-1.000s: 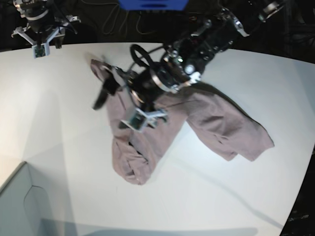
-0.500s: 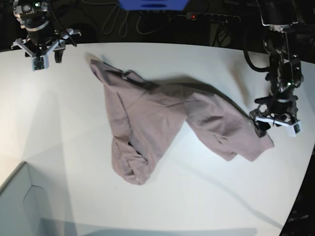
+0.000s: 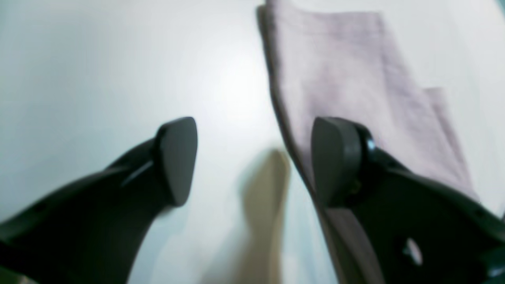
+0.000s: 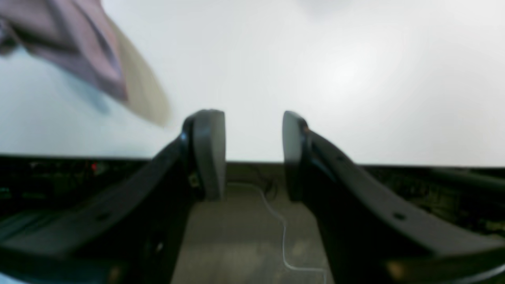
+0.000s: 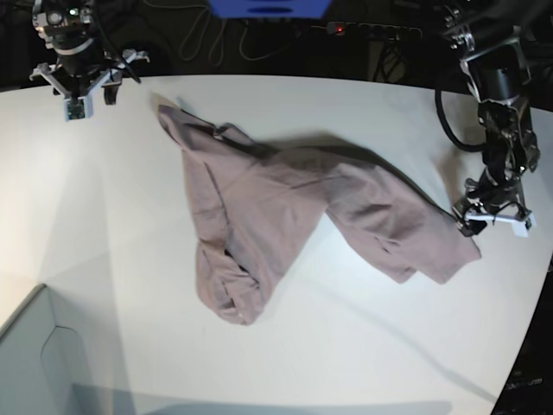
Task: Layout the t-shirt on the table in an organized manner, then fold the t-shirt properly
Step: 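Grasp the t-shirt with the left gripper and drag it across the table, then grasp the t-shirt's other shoulder corner with the right gripper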
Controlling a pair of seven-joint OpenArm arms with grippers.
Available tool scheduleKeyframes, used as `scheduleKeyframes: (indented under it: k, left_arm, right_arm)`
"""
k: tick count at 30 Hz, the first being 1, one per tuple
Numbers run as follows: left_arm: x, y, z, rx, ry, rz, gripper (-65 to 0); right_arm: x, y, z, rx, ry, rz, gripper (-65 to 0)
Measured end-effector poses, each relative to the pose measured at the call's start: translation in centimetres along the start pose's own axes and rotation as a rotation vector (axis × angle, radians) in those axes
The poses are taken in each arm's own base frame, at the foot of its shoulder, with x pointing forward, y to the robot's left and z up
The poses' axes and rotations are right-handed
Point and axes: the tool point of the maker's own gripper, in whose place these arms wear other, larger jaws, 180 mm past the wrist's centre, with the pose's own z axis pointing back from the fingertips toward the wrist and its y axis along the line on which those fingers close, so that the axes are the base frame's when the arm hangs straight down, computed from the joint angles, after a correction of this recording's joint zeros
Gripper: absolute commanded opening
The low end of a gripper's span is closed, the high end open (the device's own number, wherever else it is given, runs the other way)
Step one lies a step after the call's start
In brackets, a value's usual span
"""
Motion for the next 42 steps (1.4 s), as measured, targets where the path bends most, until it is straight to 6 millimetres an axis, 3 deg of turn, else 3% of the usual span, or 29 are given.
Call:
scheduleKeyframes:
  k: [12,14,19,20,27,30,33,35,39,42]
  left_arm:
    - [1.1,-1.5,-2.8,0.014,-0.026,-0.002,-23.1]
    - [0.9,-1.5,-2.9,0.016,-0.025,0.004,-31.0]
    - [0.3,-1.3,-3.0,0.02,0.0,0.006,-61.8]
    - [0.2,-1.4,-3.0,0.02,0.004,0.006,-65.0]
    - [1.1,-2.1,-3.1,0.007,-0.005,0.01,-64.9]
    - [2.7,-2.9,-2.2,-0.014,-0.022,-0.026,-64.9]
    - [5.6,-3.4,0.7,-0.066,-0.104,0.003,-64.9]
    - [6.2,-2.9,2.8,-0.085,-0.142,0.008,-64.9]
    - [3.4,-0.5,5.4,-0.053,-0.107,-0.012,-64.9]
    - [2.0,0.4,6.4,-0.052,-0.087,-0.009,-64.9]
  right_arm:
    - [-0.1,-0.1,-0.1,-0.001,0.001,-0.001,-41.0]
    - [-0.1,-0.1,0.0,-0.004,0.001,-0.002,-41.0]
    - [-0.1,-0.1,0.0,-0.004,0.002,-0.002,-41.0]
    - [-0.2,-0.1,0.0,-0.002,0.003,-0.001,-41.0]
    - [-0.2,-0.1,0.0,-0.001,0.003,-0.001,-41.0]
    - [-0.2,-0.1,0.0,-0.001,0.001,-0.002,-40.5]
    - [0.1,0.2,0.1,-0.002,-0.005,-0.008,-39.3]
    - [1.1,0.9,0.5,0.0,-0.033,-0.035,-36.1]
    - [2.2,2.9,0.8,0.028,-0.072,-0.09,-29.8]
    - [2.8,6.2,0.7,0.115,-0.077,-0.073,-29.0]
